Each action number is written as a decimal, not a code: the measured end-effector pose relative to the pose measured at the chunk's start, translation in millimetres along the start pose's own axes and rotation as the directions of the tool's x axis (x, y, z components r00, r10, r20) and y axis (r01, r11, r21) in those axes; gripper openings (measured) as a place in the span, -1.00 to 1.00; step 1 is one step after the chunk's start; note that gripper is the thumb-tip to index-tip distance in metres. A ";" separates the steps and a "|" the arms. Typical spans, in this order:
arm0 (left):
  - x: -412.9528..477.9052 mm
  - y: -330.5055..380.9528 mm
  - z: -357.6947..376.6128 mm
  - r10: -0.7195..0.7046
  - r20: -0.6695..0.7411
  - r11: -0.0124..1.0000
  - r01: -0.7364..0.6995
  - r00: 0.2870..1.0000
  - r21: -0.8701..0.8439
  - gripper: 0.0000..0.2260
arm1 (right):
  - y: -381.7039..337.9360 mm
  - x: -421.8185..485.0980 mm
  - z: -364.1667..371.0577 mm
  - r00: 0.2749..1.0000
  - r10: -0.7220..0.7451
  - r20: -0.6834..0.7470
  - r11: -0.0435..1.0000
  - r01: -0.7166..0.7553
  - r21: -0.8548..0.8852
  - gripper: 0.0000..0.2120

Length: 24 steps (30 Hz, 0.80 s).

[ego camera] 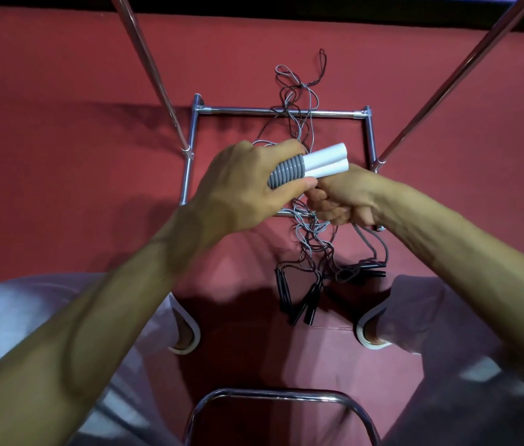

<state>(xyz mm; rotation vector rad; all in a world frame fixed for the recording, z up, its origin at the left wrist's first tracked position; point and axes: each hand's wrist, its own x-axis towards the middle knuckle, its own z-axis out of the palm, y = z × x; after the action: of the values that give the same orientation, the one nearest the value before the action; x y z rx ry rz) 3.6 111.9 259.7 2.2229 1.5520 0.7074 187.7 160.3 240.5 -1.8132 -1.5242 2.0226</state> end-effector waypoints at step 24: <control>21.0 -19.4 -24.6 -0.422 0.392 0.488 0.569 0.817 -0.662 -0.77 | 5.8 -21.7 -10.4 0.335 -0.915 -0.227 0.376 0.497 -0.782 -0.88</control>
<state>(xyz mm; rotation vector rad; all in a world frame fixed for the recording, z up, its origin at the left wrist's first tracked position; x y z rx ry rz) -19.5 138.1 273.7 1.0821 1.3400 0.7497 205.8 151.0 254.4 -1.1601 -2.2214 0.3636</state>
